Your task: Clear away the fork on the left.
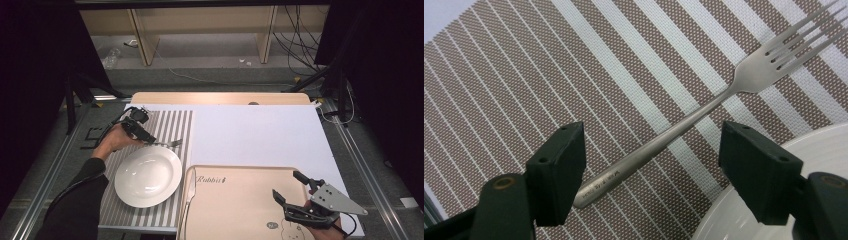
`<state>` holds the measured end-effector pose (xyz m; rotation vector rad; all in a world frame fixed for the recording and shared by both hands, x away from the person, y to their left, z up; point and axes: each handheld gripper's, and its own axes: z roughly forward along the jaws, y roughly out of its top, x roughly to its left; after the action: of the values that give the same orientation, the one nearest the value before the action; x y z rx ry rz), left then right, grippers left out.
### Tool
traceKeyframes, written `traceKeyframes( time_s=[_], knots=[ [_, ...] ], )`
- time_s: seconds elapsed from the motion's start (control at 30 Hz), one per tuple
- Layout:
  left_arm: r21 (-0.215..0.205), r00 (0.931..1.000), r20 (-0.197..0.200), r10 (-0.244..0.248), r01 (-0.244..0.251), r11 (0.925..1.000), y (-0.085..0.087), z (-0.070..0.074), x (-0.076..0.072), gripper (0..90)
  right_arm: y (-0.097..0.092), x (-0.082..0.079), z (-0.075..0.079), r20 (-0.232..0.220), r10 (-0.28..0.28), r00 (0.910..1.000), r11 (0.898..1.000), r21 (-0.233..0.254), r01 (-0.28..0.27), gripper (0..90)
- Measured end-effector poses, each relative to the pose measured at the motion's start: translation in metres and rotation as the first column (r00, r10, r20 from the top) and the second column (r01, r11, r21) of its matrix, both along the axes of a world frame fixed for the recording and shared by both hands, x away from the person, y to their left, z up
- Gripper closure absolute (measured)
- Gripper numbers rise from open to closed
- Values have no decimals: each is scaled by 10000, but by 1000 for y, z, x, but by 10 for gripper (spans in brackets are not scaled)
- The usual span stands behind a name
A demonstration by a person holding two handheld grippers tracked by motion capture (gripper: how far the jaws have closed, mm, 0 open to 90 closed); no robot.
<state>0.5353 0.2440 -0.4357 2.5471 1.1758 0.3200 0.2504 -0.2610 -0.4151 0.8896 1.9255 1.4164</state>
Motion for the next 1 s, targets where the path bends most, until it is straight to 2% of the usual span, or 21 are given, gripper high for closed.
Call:
traceKeyframes(
  time_s=[0.07,0.17,0.23,0.3,0.57,0.67,1.0],
  knots=[
    [10,10000,-28,0,0,10000,0,-1,2,271,0,0,0,-17,9,10000,10000,-9,-9,189],
    [-287,9999,-107,116,-119,9995,0,-4,5,284,0,0,0,-21,12,10000,10000,10,-12,190],
    [-139,9998,-207,24,-27,9999,0,-5,7,285,-1,0,0,-24,16,10000,10000,14,-16,189],
    [-208,9996,-262,-57,51,9998,-1,-6,8,289,0,0,0,-32,23,10000,10000,23,-23,189],
    [345,9979,-545,-340,359,9988,-4,-11,12,320,0,0,0,-32,43,10000,10000,28,-42,189],
    [320,9973,-618,-397,417,9986,-6,-12,13,328,0,0,0,-27,45,10000,10000,32,-45,189],
    [651,9942,-954,-505,569,9963,-7,-17,15,358,0,0,0,-20,67,10000,10000,28,-67,189]
  ],
)
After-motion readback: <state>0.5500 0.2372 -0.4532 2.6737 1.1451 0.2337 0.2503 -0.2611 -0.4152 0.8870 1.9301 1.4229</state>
